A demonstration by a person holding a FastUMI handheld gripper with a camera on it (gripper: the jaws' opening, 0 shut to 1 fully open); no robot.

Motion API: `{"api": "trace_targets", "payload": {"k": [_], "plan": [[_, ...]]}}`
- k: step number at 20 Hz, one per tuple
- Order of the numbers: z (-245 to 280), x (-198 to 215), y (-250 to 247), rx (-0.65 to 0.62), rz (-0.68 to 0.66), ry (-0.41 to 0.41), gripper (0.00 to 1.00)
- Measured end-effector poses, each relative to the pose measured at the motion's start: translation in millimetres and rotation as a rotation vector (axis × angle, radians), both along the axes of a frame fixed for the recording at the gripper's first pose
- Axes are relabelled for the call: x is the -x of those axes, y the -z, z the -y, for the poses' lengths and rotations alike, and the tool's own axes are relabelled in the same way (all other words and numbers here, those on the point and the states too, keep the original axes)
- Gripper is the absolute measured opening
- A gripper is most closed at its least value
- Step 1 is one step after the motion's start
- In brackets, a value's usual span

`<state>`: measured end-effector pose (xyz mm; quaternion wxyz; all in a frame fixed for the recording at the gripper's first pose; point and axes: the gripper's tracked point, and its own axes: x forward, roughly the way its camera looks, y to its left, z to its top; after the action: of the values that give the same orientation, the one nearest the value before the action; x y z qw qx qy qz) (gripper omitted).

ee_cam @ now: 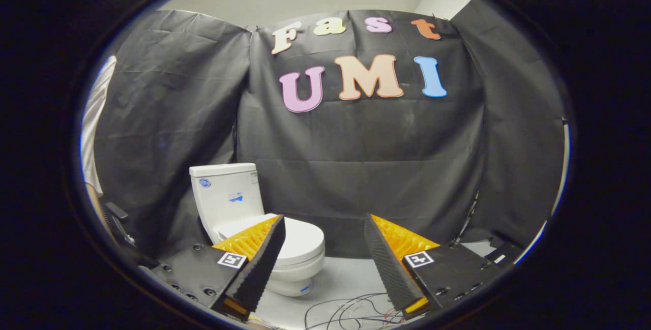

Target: Open the toilet lid.

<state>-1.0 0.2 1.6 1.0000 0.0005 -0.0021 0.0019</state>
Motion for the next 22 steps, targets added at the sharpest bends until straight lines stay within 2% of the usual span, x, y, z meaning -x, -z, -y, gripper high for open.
{"api": "trace_targets", "payload": {"k": [10, 12, 17, 22], "plan": [[1.2, -2.3, 0.6, 0.002, 0.003, -0.002, 0.97], [2.1, 0.4, -0.2, 0.002, -0.001, -0.002, 0.89], [2.9, -1.4, -0.4, 0.001, -0.003, 0.0, 0.89], [0.0, -24.1, 0.5, 0.006, 0.0, -0.007, 0.89]]}}
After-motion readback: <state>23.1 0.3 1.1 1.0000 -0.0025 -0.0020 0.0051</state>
